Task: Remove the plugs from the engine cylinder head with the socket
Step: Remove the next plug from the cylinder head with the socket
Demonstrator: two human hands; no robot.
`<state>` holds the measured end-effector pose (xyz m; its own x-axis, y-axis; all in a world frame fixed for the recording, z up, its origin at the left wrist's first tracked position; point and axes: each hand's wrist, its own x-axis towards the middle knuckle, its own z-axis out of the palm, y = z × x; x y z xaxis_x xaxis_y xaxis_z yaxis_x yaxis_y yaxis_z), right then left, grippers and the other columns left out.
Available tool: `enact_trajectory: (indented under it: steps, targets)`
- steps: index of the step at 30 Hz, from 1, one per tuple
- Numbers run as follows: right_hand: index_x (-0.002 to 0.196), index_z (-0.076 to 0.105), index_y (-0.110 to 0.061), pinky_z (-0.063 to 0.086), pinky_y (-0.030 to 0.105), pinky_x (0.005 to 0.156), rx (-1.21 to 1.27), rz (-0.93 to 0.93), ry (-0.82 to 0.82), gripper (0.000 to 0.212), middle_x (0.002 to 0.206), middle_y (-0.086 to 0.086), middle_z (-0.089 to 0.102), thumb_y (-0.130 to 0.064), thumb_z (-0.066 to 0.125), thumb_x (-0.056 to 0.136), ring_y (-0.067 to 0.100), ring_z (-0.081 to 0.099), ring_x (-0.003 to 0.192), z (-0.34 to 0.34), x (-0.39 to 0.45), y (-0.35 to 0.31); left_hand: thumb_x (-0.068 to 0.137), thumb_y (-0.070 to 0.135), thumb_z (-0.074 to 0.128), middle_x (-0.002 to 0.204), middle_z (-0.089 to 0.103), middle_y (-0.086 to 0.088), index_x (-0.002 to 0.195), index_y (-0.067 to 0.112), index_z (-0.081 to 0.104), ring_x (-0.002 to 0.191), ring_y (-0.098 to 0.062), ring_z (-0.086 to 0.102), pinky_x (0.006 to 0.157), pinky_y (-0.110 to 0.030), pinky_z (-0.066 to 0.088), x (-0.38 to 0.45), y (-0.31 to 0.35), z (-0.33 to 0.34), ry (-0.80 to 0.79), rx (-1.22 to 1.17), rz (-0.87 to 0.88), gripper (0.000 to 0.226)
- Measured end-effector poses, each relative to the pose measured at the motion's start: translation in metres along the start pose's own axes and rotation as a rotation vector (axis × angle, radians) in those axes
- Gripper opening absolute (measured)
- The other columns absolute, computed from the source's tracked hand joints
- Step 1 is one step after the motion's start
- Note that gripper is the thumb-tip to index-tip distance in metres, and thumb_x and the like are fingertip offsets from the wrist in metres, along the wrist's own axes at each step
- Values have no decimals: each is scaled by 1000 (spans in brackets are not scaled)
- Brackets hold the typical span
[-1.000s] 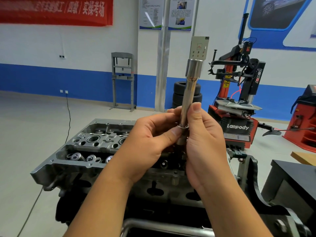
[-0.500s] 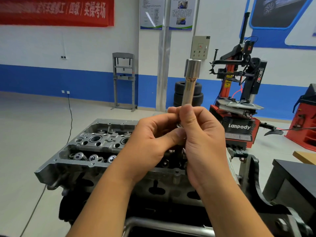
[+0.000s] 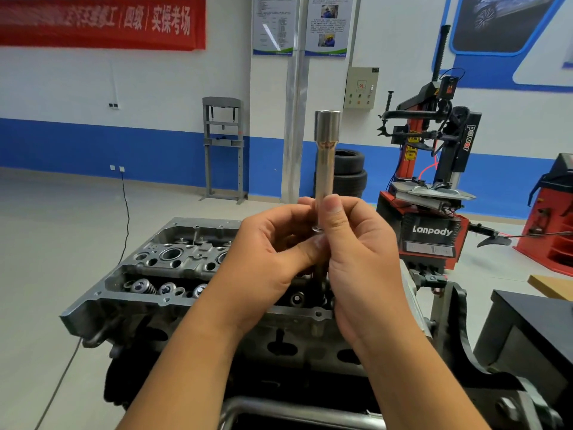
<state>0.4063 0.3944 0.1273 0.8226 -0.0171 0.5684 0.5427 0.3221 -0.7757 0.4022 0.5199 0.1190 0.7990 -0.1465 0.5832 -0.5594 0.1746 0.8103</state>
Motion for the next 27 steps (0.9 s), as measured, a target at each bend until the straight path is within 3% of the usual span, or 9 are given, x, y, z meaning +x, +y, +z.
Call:
enact_trajectory:
  steps: [3, 6, 9, 12, 15, 19, 23, 25, 27]
  targets:
    - [93, 80, -20, 60, 33, 82, -24, -4, 17, 32, 95, 8, 77, -43, 57, 97, 23, 74, 96, 0, 2, 3, 91, 21, 68, 123, 76, -4, 131, 19, 70, 118, -22, 72, 95, -33, 60, 0, 0, 0, -74, -39, -49, 40]
    - [92, 77, -20, 60, 31, 79, 25, 13, 8, 29, 93, 7, 77, -44, 62, 97, 21, 74, 91, -1, 2, 2, 83, 21, 76, 116, 78, -4, 119, 22, 76, 110, -23, 75, 87, -35, 63, 2, 0, 2, -2, 26, -37, 36]
    - [91, 70, -22, 64, 39, 79, 6, -18, 8, 34, 97, 10, 78, -54, 74, 79, 24, 76, 92, 1, 0, 2, 72, 28, 85, 102, 79, -8, 106, 22, 78, 98, -27, 78, 79, -42, 65, 1, -3, 1, 91, 89, -30, 36]
    - [87, 71, -24, 64, 47, 85, -19, -37, 0, 35, 98, 11, 77, -57, 73, 75, 27, 75, 95, 1, -1, 3, 73, 25, 85, 101, 80, -10, 109, 19, 78, 96, -28, 78, 76, -37, 64, 1, -5, 0, 90, 44, -45, 37]
    - [89, 72, -24, 63, 37, 80, -42, -49, -6, 34, 97, 8, 77, -55, 73, 78, 21, 75, 91, 1, -1, 2, 82, 19, 80, 107, 80, -8, 117, 17, 78, 101, -25, 78, 79, -34, 64, 2, -4, -1, 48, 34, -76, 34]
    - [90, 71, -20, 57, 21, 68, -39, -62, -12, 15, 81, -2, 74, -30, 81, 87, 10, 71, 76, -1, 0, 4, 86, 18, 76, 109, 81, -2, 115, 18, 79, 105, -20, 77, 83, -29, 62, 1, -4, -1, 13, 67, -53, 30]
    - [93, 73, -17, 63, 32, 77, -24, -34, 11, 19, 93, 6, 76, -35, 76, 90, 18, 74, 87, -3, 0, 3, 95, 22, 66, 118, 78, -2, 128, 17, 73, 114, -19, 73, 95, -33, 60, -1, -2, 0, -63, 76, -55, 35]
    - [95, 74, -17, 63, 42, 85, 0, 0, 32, 27, 99, 8, 77, -43, 70, 89, 23, 75, 96, -3, 1, 2, 101, 18, 60, 121, 77, -2, 133, 18, 69, 117, -20, 72, 97, -36, 60, 0, -1, 0, -74, 48, -81, 34]
    - [94, 75, -19, 62, 43, 86, -7, 3, 43, 24, 100, 7, 77, -39, 63, 96, 23, 75, 98, -2, 2, 3, 102, 13, 61, 119, 78, -1, 132, 19, 70, 115, -19, 73, 96, -38, 61, 1, -2, 1, -39, 86, -74, 32]
